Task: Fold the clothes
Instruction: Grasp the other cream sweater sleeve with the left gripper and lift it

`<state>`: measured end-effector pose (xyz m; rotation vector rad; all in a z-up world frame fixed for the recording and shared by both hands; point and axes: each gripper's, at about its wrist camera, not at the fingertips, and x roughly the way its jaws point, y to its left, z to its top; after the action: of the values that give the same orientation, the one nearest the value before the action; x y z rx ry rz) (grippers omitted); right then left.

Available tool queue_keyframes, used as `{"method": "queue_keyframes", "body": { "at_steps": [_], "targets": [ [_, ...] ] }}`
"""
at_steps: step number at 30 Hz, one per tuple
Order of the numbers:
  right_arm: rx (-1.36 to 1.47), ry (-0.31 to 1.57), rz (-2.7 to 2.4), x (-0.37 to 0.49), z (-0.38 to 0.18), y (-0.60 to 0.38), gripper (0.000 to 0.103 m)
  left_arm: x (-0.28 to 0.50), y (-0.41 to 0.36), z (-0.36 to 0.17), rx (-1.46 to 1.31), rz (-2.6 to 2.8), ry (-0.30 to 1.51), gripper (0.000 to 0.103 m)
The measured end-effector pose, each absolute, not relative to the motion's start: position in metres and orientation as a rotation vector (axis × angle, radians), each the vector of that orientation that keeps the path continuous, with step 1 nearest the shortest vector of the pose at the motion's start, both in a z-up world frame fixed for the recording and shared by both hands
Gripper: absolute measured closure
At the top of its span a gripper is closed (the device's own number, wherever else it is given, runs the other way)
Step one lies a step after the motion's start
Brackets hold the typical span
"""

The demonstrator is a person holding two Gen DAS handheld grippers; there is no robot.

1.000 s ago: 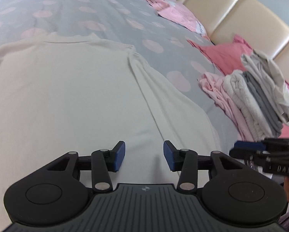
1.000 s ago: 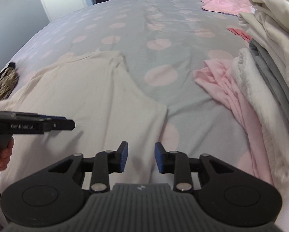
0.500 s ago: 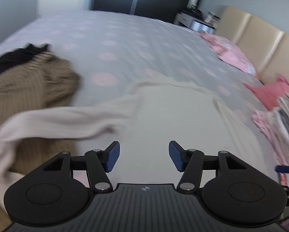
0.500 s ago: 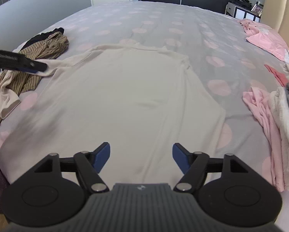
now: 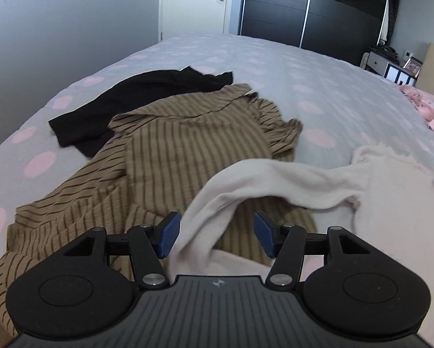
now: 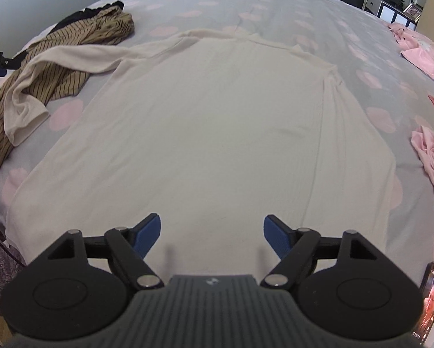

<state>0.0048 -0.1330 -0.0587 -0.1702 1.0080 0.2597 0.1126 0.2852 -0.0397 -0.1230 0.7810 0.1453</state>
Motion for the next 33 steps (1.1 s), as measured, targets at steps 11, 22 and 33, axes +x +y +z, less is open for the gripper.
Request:
{"method": "queue_keyframes", "body": {
  "at_steps": [11, 22, 33],
  "targets": [
    [-0.233, 1.038, 0.283, 0.014, -0.071, -0.098, 0.021, 0.114, 0.307, -0.073, -0.203, 0.13, 0.86, 0.077],
    [-0.234, 1.036, 0.279, 0.017, -0.07, -0.093, 0.021, 0.096, 0.267, -0.015, -0.176, -0.004, 0.644, 0.094],
    [-0.225, 1.055, 0.279, 0.012, -0.069, -0.101, 0.021, 0.077, 0.136, 0.036, 0.033, -0.429, 0.607, 0.094]
  ]
}}
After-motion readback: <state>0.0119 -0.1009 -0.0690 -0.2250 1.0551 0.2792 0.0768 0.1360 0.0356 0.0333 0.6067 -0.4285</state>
